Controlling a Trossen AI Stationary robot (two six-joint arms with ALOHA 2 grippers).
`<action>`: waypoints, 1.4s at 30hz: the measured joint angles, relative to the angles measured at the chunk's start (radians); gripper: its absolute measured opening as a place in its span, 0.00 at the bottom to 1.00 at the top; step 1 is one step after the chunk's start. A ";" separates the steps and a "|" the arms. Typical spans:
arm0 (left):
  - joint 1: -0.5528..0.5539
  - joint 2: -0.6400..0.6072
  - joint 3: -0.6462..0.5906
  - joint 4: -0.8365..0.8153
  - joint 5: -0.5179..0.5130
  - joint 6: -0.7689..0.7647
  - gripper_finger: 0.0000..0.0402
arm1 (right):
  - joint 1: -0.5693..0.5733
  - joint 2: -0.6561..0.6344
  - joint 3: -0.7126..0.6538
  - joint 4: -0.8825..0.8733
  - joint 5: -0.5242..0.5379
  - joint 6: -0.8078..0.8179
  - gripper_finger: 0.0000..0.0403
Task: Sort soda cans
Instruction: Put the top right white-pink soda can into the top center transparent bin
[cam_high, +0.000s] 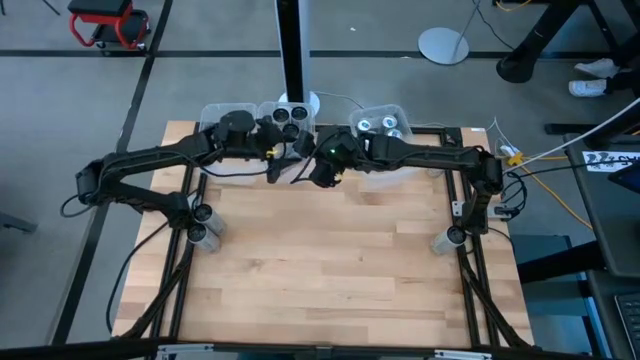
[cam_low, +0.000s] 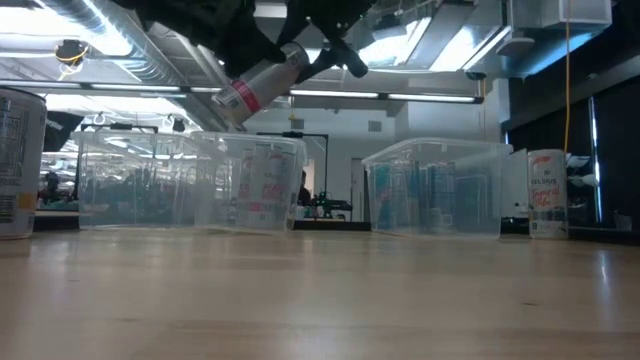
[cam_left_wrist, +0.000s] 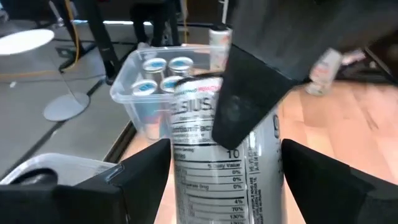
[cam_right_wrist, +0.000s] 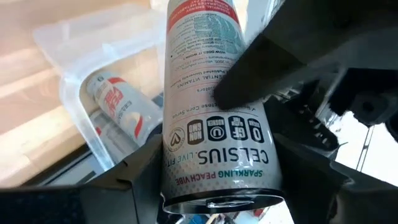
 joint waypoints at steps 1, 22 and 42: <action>-0.006 -0.001 0.000 -0.001 -0.001 0.018 0.72 | 0.000 0.000 0.000 0.003 -0.003 0.001 0.62; -0.018 0.008 -0.006 0.018 -0.080 0.026 0.94 | -0.001 -0.001 0.002 0.007 0.064 -0.007 0.62; -0.029 0.065 -0.008 0.045 -0.120 -0.029 0.93 | -0.002 0.022 0.003 0.007 -0.042 -0.066 0.62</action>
